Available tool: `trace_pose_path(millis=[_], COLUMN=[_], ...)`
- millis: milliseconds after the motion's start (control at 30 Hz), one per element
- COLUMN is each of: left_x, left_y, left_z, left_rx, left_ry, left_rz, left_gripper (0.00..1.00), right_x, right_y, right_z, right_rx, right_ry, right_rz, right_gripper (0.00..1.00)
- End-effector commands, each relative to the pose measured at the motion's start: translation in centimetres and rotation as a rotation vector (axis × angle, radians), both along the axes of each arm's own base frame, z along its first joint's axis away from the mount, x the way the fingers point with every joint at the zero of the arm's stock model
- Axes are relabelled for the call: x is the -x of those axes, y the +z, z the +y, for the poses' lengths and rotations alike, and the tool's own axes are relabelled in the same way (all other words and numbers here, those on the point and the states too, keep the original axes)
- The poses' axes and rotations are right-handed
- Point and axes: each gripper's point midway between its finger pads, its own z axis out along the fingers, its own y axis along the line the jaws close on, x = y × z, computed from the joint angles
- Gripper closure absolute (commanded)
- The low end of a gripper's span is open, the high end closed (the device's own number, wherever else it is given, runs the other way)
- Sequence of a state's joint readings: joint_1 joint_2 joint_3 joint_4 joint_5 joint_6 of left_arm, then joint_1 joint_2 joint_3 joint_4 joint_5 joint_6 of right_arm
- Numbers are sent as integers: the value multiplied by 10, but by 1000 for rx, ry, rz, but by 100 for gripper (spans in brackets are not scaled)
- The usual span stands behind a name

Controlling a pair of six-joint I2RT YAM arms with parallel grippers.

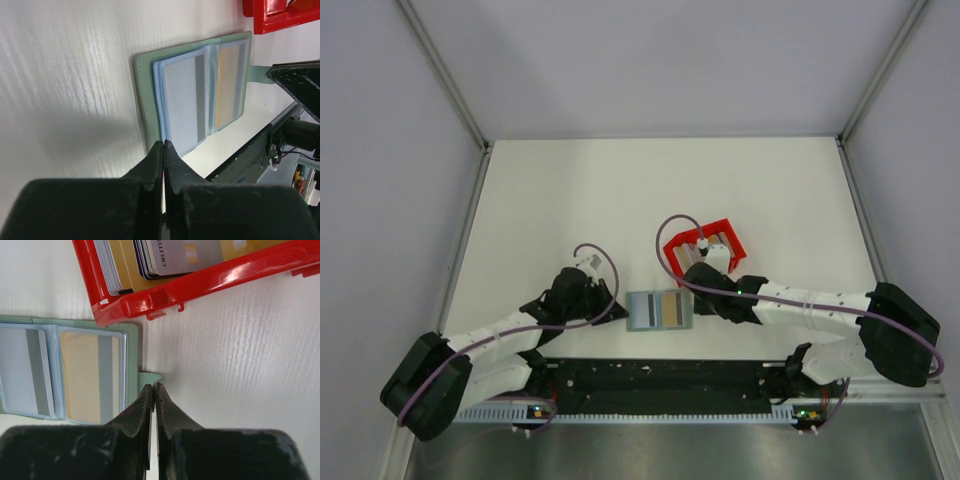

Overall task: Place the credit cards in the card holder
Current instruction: Close the card holder at the center of the board.

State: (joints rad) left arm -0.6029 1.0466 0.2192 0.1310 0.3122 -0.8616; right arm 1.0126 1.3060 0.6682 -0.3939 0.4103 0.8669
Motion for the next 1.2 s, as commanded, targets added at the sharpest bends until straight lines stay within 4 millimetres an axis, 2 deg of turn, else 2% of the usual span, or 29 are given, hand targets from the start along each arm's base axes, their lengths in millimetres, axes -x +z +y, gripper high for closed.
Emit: trace_pose_path(millis=[0,67,167,267,633,867,1167], left_x=[-12,-13,-15,-18,-16,-16,-17], left_y=[31,27,22,19,6,11,27], left_z=[-16,-11,-3,5,-2,-11,-22], left_rx=[83,56,23,-13,-2,55,139], left_ry=[-38,-11,31,65,61,44,18], left_rz=[-89,-78,-81,-83,-25,-27,-52], left_gripper=[97,87,62,54,53,58,66], right_x=[0,1,1,1,5,8,9], right_y=[-2,-3,-3,-3,-8,-14,-19], right_z=[-2,0,3,4,14,21,25], right_rx=[-18,-24,-36,-47,-95,-123,-136], right_ry=[-11,-8,-2,-1,11,19,26], right_rz=[2,4,7,9,29,50,68], right_gripper=[100,100,100,100,100,100,100])
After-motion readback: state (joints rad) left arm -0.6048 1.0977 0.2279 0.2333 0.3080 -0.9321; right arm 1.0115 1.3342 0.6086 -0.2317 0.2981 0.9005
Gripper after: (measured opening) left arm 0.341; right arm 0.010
